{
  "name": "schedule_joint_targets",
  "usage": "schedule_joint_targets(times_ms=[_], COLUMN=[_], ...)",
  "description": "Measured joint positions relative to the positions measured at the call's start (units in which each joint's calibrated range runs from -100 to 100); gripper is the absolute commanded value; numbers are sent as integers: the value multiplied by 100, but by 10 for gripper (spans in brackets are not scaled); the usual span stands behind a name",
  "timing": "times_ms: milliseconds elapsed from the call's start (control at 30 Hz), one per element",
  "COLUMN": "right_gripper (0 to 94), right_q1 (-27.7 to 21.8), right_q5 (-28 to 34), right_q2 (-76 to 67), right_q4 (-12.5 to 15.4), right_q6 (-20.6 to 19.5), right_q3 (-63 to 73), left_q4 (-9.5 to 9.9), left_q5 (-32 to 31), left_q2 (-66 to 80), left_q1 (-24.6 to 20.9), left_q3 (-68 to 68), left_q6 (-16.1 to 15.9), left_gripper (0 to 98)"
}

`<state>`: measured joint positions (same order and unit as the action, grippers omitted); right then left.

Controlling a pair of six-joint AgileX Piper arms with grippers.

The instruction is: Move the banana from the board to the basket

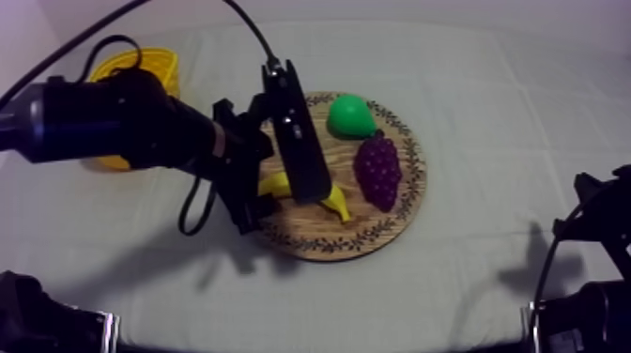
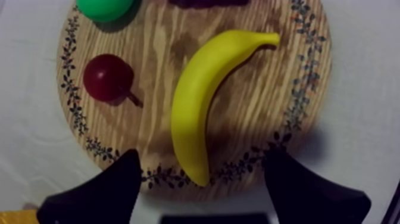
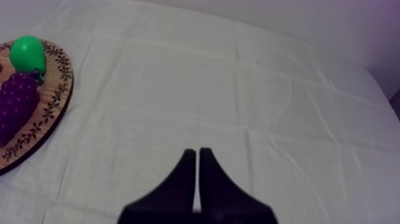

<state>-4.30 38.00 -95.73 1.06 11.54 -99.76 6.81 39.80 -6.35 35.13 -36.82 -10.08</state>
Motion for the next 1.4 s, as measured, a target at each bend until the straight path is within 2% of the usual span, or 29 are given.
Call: schedule_joint_targets(times_ms=[367,600,700,833,1033,1400], right_gripper=[3,3,3,3,3,3], right_q1=[0,0,0,0,0,0], right_q5=[0,18,5,5,-4,-4], right_q2=[0,0,0,0,0,0], right_q4=[0,0,0,0,0,0], right_q6=[-3,-3,-3,-3,-3,-3], right_q3=[0,0,0,0,0,0], left_q4=[135,319,378,497,840,1136], left_q5=[858,1381,1569,1700,1871,2039], left_q2=[-1340,-1880,-2092,-2283,-2475,-2511], left_q1=[67,126,147,212,341,342], left_q3=[1189,1747,1952,2143,2305,2227], left_q6=[54,214,263,376,746,1157], left_gripper=[744,696,651,539,382,287])
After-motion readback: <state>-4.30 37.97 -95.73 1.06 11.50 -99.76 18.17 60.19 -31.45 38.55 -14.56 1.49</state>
